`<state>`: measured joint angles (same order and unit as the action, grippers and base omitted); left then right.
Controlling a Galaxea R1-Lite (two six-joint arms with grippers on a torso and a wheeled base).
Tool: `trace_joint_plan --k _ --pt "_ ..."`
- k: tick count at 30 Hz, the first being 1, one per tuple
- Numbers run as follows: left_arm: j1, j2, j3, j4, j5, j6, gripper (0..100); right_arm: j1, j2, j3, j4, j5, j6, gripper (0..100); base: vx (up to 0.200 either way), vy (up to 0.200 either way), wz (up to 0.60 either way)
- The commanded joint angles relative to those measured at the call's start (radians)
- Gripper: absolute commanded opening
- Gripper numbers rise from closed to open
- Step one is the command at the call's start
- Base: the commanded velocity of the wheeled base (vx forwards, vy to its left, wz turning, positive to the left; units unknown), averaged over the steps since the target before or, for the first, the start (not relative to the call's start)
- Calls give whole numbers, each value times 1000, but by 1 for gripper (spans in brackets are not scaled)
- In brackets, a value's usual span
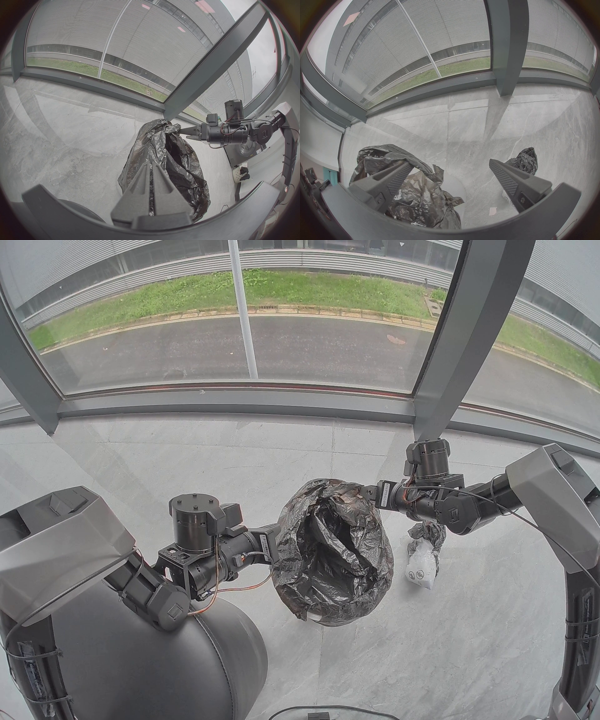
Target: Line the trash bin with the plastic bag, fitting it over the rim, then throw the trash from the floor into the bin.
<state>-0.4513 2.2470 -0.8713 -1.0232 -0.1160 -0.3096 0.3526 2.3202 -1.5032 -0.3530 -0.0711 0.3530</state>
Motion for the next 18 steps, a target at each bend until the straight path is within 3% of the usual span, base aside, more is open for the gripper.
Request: trace_joint_plan --k 1,10,13,16,18 --pt "-1 -7 31 -6 2 -3 0 11 -38 41 -37 -1 -3 100 0 0 0" --pt "-40 -49 127 -155 10 -8 0 11 -53 66 -81 2 -12 100 0 0 0" --pt "-47 -49 129 -167 12 -8 0 14 -107 113 -55 71 -5 100 0 0 0" --pt "-58 -47 132 -170 13 -8 0 26 -148 153 29 186 -2 100 0 0 0" --pt "-61 -50 135 -170 13 -8 0 29 -167 166 89 220 0 100 0 0 0"
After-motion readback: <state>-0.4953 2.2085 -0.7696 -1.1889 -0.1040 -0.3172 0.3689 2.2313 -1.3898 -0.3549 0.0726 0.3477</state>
